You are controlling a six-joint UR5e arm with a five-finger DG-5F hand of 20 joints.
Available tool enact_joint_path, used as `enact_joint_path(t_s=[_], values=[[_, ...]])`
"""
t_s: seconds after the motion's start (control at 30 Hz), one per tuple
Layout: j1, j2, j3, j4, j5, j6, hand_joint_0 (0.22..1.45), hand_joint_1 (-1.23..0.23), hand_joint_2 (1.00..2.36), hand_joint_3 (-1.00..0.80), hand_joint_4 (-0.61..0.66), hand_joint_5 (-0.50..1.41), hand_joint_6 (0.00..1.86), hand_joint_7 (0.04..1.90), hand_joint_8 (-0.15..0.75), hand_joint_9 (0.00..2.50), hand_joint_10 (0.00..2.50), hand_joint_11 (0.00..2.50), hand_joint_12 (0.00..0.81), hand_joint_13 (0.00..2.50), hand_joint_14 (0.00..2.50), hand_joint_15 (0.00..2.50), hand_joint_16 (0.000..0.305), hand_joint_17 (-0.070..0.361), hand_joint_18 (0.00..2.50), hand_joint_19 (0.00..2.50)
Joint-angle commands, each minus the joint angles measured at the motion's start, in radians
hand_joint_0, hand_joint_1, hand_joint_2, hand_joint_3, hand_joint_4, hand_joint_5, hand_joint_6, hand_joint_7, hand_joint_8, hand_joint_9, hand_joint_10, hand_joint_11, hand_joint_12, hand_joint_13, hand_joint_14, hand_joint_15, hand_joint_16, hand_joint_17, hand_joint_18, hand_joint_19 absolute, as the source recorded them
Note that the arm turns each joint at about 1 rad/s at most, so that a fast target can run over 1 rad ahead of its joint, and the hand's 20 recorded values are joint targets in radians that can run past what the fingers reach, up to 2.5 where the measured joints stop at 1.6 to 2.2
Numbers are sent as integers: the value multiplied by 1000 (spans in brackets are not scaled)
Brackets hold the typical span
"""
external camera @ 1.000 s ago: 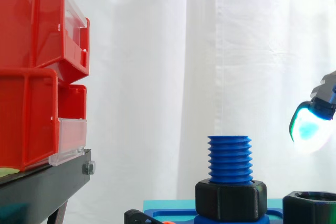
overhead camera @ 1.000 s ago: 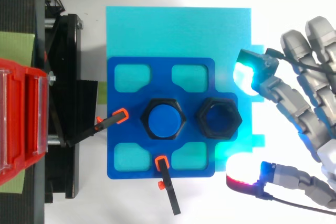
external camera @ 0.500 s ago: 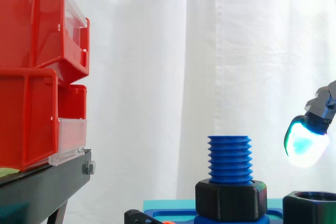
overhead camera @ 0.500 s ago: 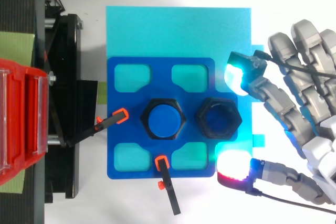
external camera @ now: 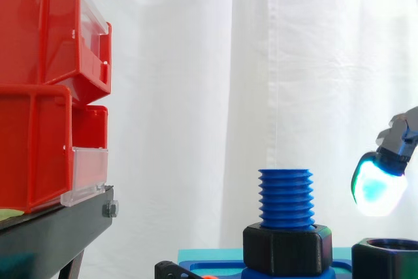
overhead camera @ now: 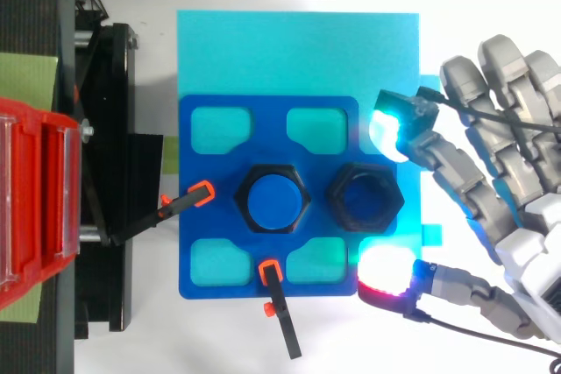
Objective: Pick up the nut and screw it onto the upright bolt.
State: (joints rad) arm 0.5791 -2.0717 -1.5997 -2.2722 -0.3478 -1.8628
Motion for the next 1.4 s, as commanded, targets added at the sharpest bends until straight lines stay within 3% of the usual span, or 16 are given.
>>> enact_joint_path(t_s=[0.0,0.67,0.93,1.37], values=[[2,-18,9,7,0,2,388,-612,1000,-500,240,-274,503,795,326,68,0,0,456,0,0,0,72,163,0,0],[4,-19,17,-6,1,40,408,-600,1000,-500,236,-274,502,791,320,74,0,0,447,0,0,0,71,159,0,0],[5,-19,17,-64,3,111,413,-592,1000,-500,236,-273,502,791,320,79,0,0,445,0,0,0,70,158,0,0],[1,-19,17,-82,-7,120,415,-581,1000,-500,235,-273,503,790,319,80,0,0,444,0,0,0,70,157,0,0]])
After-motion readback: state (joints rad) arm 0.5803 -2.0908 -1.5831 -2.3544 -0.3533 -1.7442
